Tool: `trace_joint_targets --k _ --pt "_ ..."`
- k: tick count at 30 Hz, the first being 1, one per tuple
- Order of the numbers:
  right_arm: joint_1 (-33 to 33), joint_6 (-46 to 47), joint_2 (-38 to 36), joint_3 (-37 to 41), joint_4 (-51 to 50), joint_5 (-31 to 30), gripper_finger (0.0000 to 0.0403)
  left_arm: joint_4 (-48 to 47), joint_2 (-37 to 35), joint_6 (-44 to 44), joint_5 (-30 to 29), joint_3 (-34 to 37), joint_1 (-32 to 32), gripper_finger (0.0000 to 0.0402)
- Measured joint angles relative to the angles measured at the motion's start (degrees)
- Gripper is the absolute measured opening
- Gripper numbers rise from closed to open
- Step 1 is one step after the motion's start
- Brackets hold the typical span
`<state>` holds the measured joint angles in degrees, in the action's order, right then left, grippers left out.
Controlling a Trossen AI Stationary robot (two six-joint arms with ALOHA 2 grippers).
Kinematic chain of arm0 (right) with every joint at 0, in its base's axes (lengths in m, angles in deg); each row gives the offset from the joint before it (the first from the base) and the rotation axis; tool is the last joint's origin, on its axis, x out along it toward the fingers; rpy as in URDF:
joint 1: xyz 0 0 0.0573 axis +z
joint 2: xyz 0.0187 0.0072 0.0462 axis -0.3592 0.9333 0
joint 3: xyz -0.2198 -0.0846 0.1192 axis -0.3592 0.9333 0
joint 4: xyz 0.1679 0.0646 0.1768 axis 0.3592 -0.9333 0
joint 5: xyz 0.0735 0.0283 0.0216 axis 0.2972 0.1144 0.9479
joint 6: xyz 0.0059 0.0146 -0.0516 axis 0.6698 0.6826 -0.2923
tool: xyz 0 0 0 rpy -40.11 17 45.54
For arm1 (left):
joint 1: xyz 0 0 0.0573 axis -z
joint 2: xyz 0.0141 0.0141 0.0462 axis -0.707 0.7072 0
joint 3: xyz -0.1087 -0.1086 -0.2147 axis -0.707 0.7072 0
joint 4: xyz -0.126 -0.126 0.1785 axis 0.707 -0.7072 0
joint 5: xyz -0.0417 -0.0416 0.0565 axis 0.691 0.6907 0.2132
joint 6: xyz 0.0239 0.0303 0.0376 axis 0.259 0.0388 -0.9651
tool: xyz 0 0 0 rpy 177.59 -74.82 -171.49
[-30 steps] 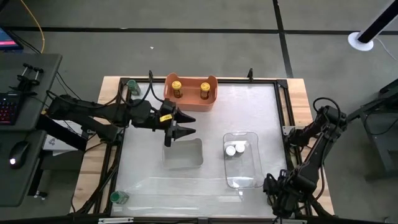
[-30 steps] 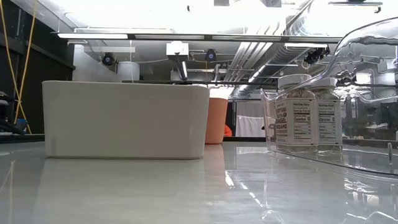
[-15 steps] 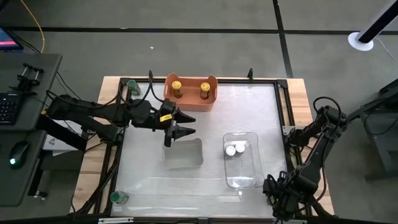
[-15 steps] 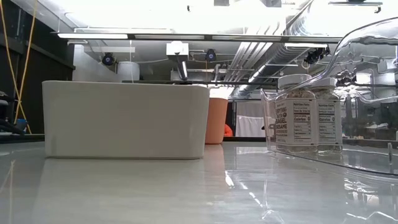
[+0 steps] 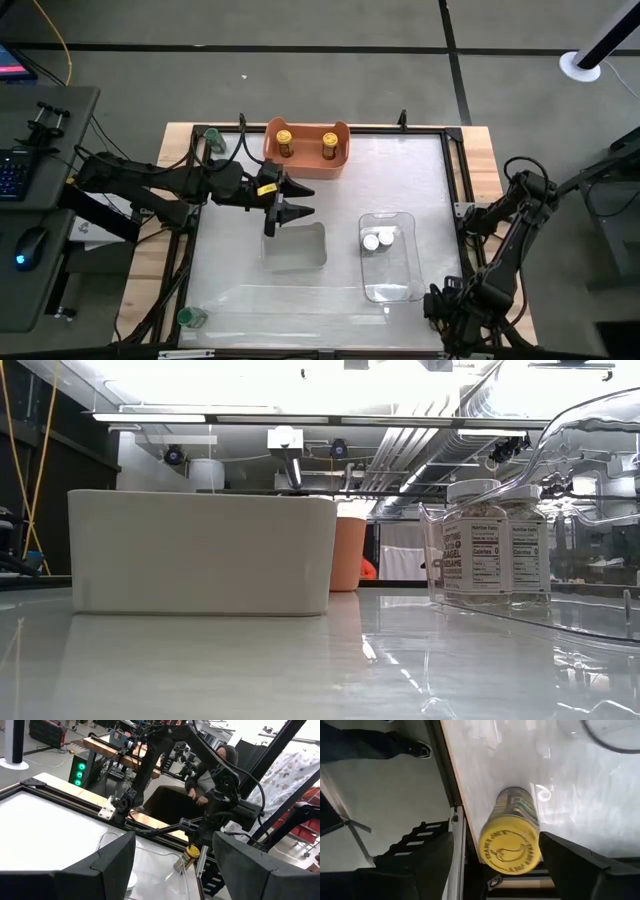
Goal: Sort spices by type
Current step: Put the yellow seasoning bottle into the orange bin
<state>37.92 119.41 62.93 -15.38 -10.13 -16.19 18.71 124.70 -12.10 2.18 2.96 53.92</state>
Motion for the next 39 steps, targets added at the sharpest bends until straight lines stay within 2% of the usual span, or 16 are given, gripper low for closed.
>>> trace_joint_targets --k 8,15,18,34,37,39 --pt "-0.08 0.30 0.03 1.63 -3.62 -0.60 0.0291 -0.06 0.00 0.02 0.07 0.00 0.00 0.0252" --pt "0.19 0.24 0.03 1.63 -0.30 1.30 0.0291 -0.06 0.00 0.04 0.17 0.00 0.15 0.0252" --pt "0.46 -0.12 0.40 1.63 -0.17 0.17 0.0291 -0.15 0.00 0.04 0.21 0.00 0.17 0.0252" --pt "0.82 -0.19 8.21 1.63 -0.17 2.96 0.0291 -0.39 0.00 0.09 0.19 0.00 0.15 0.0252" --pt "0.82 -0.15 8.47 1.63 -0.17 3.17 0.0277 -0.39 0.00 0.09 0.19 0.00 0.15 0.0252" --pt "0.72 0.38 8.46 1.61 -0.21 3.50 0.0250 -0.39 0.00 0.02 0.19 0.00 0.17 0.0252"
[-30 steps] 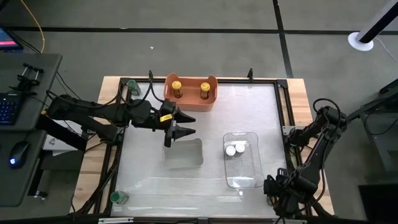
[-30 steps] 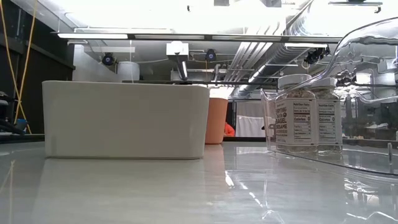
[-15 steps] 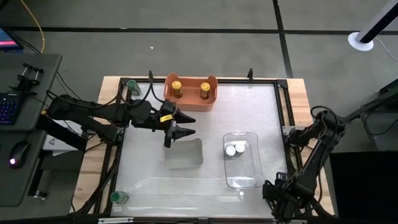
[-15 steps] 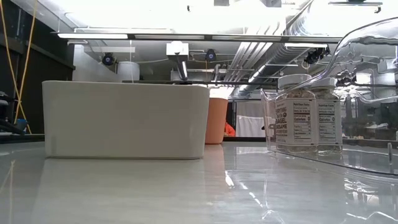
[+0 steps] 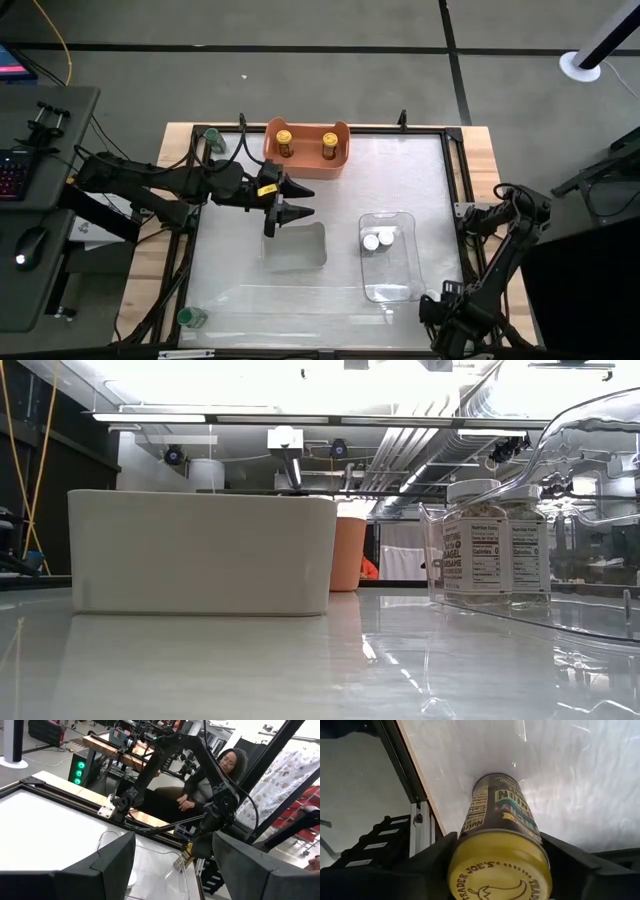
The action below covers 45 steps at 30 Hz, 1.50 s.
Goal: Sort spices by type
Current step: Put the yellow seasoning bottle into the orange bin
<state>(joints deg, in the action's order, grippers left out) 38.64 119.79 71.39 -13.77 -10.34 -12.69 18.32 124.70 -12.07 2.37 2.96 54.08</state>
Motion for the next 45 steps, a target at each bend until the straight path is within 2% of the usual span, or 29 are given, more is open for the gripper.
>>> trace_joint_targets --k 2,8,14,16,19,21,25,30,36,40,45 --pt "-0.14 0.02 -0.01 -0.41 -0.42 0.61 0.0214 -0.25 -0.22 -0.60 0.00 0.00 -0.20 0.0252" --pt "-0.45 -0.09 -0.76 -6.38 -2.26 3.53 0.0212 -7.25 -6.10 -0.48 -0.12 0.00 -4.26 0.0252" --pt "-3.41 -0.59 -2.68 -18.97 -9.00 1.01 0.0212 -16.49 -14.40 -0.65 -3.58 -0.09 -8.60 0.0252" --pt "-6.76 -3.19 -2.68 -24.01 -10.66 -2.97 0.0212 -20.17 -16.08 -1.30 -5.63 -0.09 -9.16 0.0252" --pt "-13.58 -8.86 -2.79 -29.43 -11.43 -13.02 0.0212 -25.48 -17.24 -2.00 -7.48 -0.09 -9.20 0.0252" --pt "-19.20 -13.49 -2.79 -31.57 -12.20 -20.45 0.0212 -28.19 -17.31 -1.97 -7.51 -0.09 -9.13 0.0252" --pt "-31.90 -23.77 -2.79 -32.97 -10.80 -31.19 0.0212 -28.17 -17.07 -1.99 -7.45 1.83 -7.50 0.0252" --pt "-47.30 -35.12 -2.32 -32.88 -2.98 -37.01 0.0212 -26.58 -17.11 0.57 -7.34 6.17 -4.66 0.0252" --pt "-63.17 -44.15 0.33 -32.85 5.02 -36.14 0.0212 -21.79 -17.25 4.81 -9.56 12.08 -1.29 0.0252" --pt "-71.80 -47.69 3.91 -32.84 6.63 -27.99 0.0212 -19.87 -17.14 8.52 -13.93 14.89 -0.67 0.0252" --pt "-77.90 -55.54 9.38 -32.79 7.19 -19.01 0.0212 -17.60 -16.59 8.86 -20.80 15.89 -2.81 0.0252"
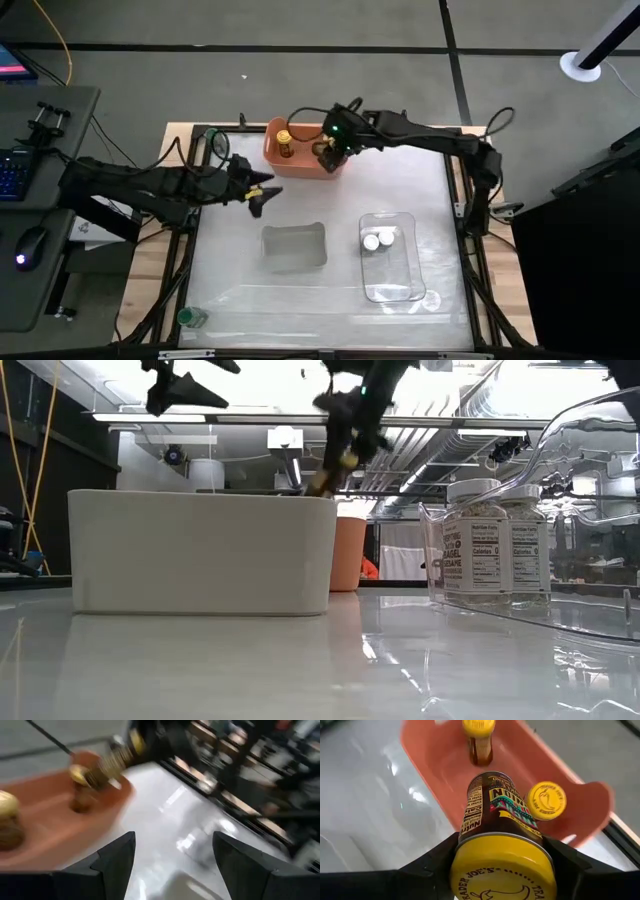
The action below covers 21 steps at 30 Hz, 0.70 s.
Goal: Sort spices by type
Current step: Put the yellow seasoning bottle into the orange bin
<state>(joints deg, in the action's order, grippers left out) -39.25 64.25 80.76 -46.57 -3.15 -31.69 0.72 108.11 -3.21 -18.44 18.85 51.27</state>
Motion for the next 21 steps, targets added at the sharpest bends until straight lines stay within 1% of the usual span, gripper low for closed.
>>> trace_joint_targets --k 3,6,8,10,13,17,19,21 --pt "-2.30 -3.80 2.91 0.00 -0.10 4.59 0.0212 4.80 0.47 -2.35 -2.73 0.00 -4.27 0.0252" --pt "-3.82 -7.33 4.76 0.00 -1.05 6.11 0.0212 10.92 1.30 -4.26 -0.92 -0.02 -11.03 0.0252" --pt "-4.68 -9.18 5.40 0.00 -1.11 6.50 0.0212 12.72 2.15 -3.66 1.67 -0.04 -15.63 0.0252" --pt "-5.51 -10.11 5.85 0.00 -1.41 6.82 0.0212 12.13 3.48 -2.31 4.00 -0.07 -19.75 0.0252" --pt "-6.60 -9.33 6.50 0.00 -1.89 8.79 0.0212 11.09 6.73 -2.44 9.64 -0.07 -24.78 0.0252" --pt "-7.58 -5.83 7.90 0.00 -2.59 10.55 0.0212 11.90 12.57 -6.77 18.73 -0.07 -29.60 0.0252" --pt "-7.86 -3.24 8.76 0.00 -2.60 10.80 0.0212 12.38 15.43 -9.20 21.76 -0.11 -31.40 0.0252" --pt "-8.19 -0.11 9.46 0.00 -2.63 10.82 0.0212 11.94 18.06 -12.03 23.60 -0.90 -33.00 0.0252"
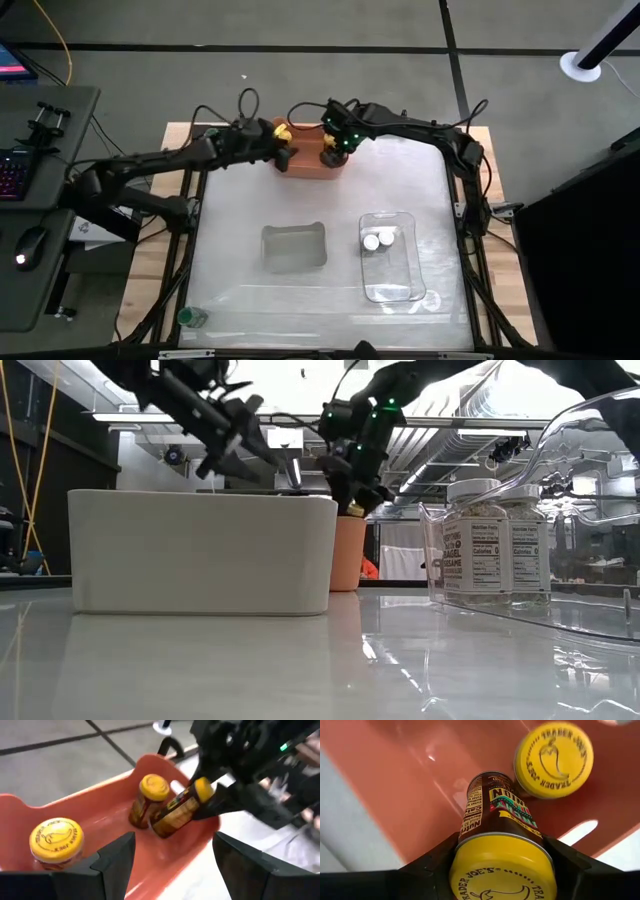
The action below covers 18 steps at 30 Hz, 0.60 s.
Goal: Sort spices by type
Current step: Put the yellow seasoning bottle into the orange bin
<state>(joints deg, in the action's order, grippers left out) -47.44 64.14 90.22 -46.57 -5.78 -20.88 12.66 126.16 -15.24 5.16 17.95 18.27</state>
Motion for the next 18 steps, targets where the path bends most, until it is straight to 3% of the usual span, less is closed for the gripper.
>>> trace_joint_targets --k 5,12,18 --pt "-0.64 9.10 1.35 -0.01 0.50 2.36 0.0212 0.23 4.77 -8.87 3.51 -2.59 -2.75 0.0252" --pt "-0.62 17.17 1.37 -0.04 0.83 2.44 0.0214 0.15 6.66 -17.77 3.92 -3.78 -5.06 0.0252" --pt "-0.59 19.61 1.37 -0.07 0.88 2.52 0.0275 -0.25 6.66 -19.83 4.86 -3.80 -6.52 0.0252"
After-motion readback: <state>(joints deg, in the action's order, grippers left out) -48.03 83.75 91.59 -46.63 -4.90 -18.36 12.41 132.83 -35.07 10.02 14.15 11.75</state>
